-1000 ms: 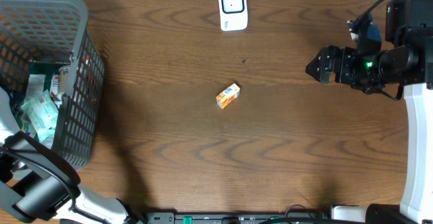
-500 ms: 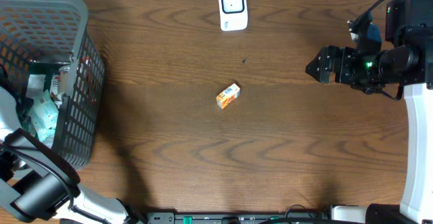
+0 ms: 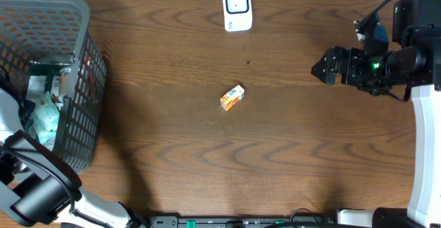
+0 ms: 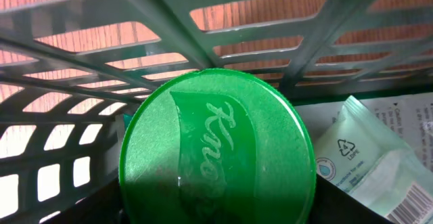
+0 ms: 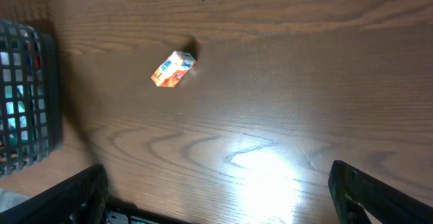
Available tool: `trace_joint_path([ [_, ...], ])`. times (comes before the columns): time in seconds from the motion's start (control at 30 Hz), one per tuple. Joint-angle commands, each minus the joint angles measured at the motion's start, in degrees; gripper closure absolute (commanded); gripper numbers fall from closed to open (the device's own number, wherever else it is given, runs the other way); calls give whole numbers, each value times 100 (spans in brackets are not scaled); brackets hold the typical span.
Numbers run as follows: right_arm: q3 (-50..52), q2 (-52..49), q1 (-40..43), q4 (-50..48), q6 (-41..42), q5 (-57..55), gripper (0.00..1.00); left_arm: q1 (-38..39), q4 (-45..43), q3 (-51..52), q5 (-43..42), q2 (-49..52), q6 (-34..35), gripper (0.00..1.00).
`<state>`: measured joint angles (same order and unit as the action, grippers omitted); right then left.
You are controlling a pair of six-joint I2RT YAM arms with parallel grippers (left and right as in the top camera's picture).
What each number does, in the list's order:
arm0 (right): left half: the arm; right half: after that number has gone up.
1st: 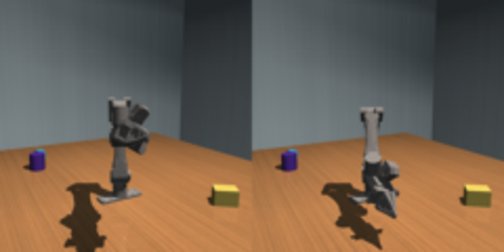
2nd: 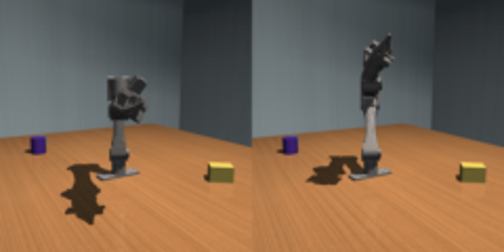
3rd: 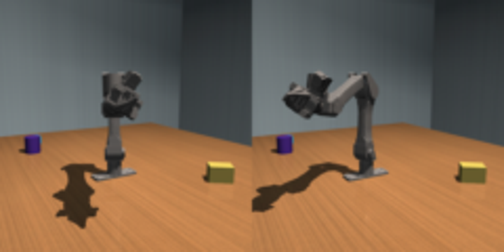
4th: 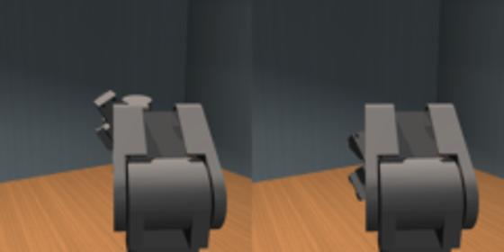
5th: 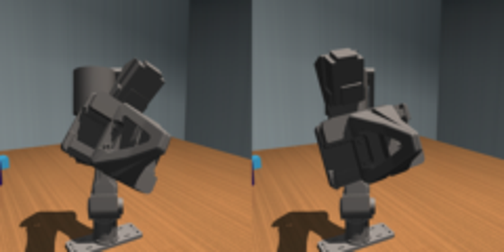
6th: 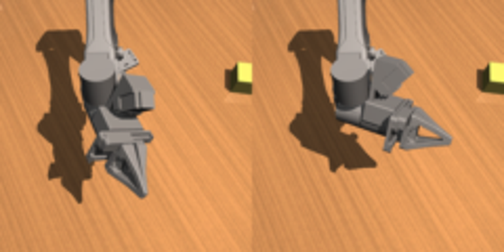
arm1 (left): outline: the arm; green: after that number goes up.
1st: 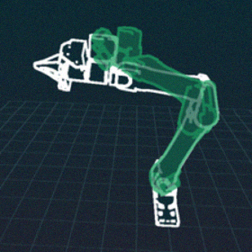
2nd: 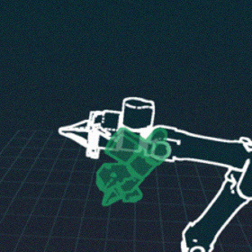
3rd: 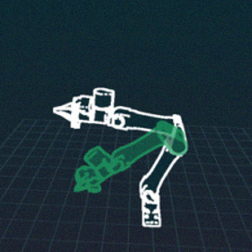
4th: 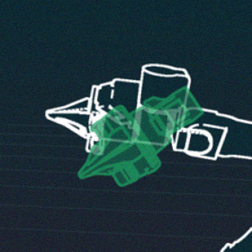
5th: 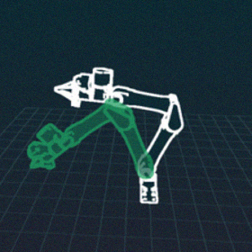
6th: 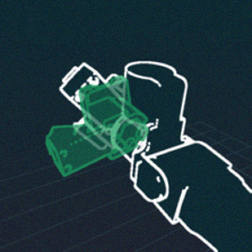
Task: Scan the item barcode
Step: 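Reach the left gripper into the basket and grasp the green-lidded jar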
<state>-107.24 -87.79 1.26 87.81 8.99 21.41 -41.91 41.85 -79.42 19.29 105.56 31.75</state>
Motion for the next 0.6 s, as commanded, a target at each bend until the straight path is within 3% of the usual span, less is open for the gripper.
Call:
trace_joint_path([
  [0.0,-107,-7,-72,7,61,48,1,-11,0,4,20,-227,0,34],
  [0.37,-107,-7,-72,7,63,50,1,-13,46,4,-293,-505,-9,42],
  [0.57,-107,-7,-72,7,61,50,1,-13,-15,9,133,-494,-24,24],
])
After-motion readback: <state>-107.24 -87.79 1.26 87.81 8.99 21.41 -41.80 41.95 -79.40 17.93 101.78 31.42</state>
